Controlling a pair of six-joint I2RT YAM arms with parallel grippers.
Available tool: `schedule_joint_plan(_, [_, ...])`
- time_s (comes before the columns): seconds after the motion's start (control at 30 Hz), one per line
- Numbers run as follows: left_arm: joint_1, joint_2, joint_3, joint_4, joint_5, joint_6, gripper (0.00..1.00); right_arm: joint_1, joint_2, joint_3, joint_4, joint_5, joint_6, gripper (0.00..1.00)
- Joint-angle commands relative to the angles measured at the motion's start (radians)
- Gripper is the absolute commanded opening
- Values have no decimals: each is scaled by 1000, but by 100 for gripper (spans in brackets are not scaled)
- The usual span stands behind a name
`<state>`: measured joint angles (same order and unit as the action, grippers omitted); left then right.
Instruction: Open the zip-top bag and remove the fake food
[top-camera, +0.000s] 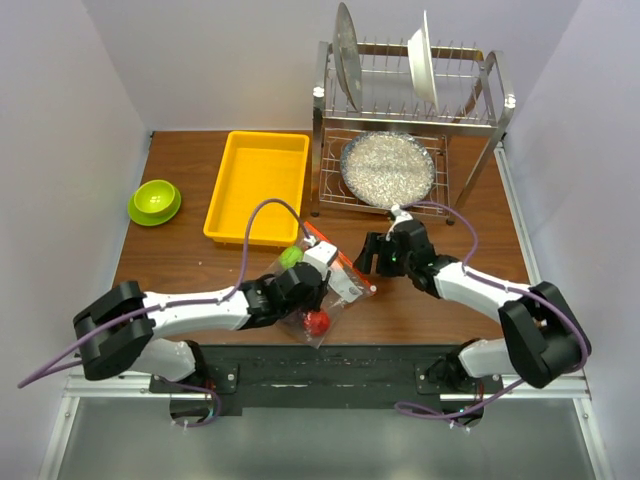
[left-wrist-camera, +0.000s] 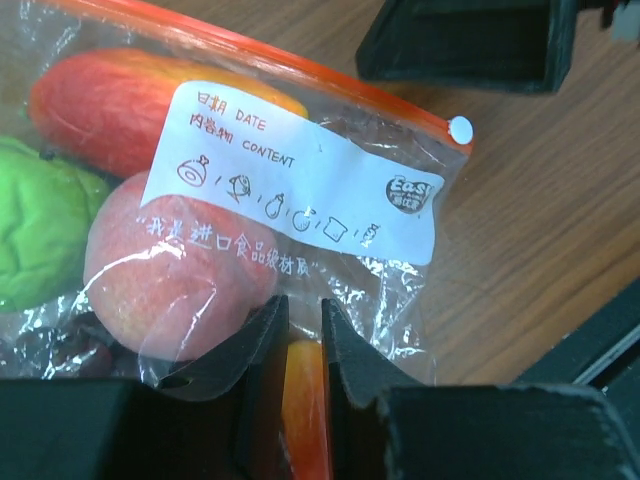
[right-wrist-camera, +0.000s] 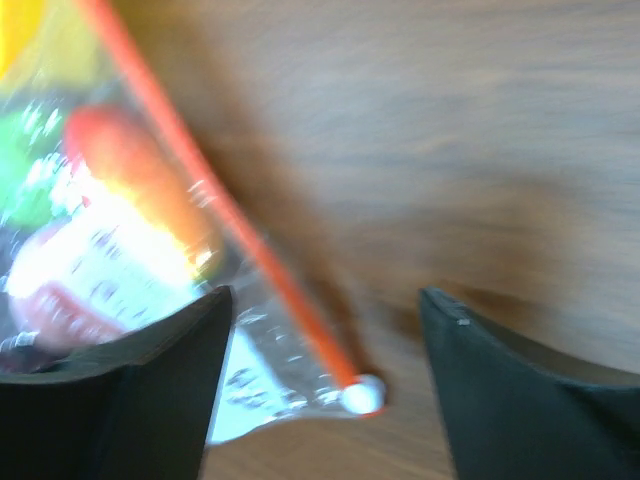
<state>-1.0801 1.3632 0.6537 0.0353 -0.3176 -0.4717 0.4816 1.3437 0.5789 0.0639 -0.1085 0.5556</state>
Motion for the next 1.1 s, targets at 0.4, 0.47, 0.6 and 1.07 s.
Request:
schedule_joint_plan(0.4, [2, -121, -146, 18, 8, -97, 24, 46, 192, 29, 160, -201, -13, 57])
schedule_joint_plan(0.47, [2, -127, -152, 25, 8, -99, 24, 46, 181, -8, 201, -250, 12, 56])
schedule_joint_plan(0.6, [2, -131, -155, 32, 14, -102, 24, 51, 128, -68, 228, -310, 52, 40])
schedule_joint_plan(1.07, [-1, -196, -140, 89, 127, -35, 26, 52, -290, -174, 25, -324, 127, 0])
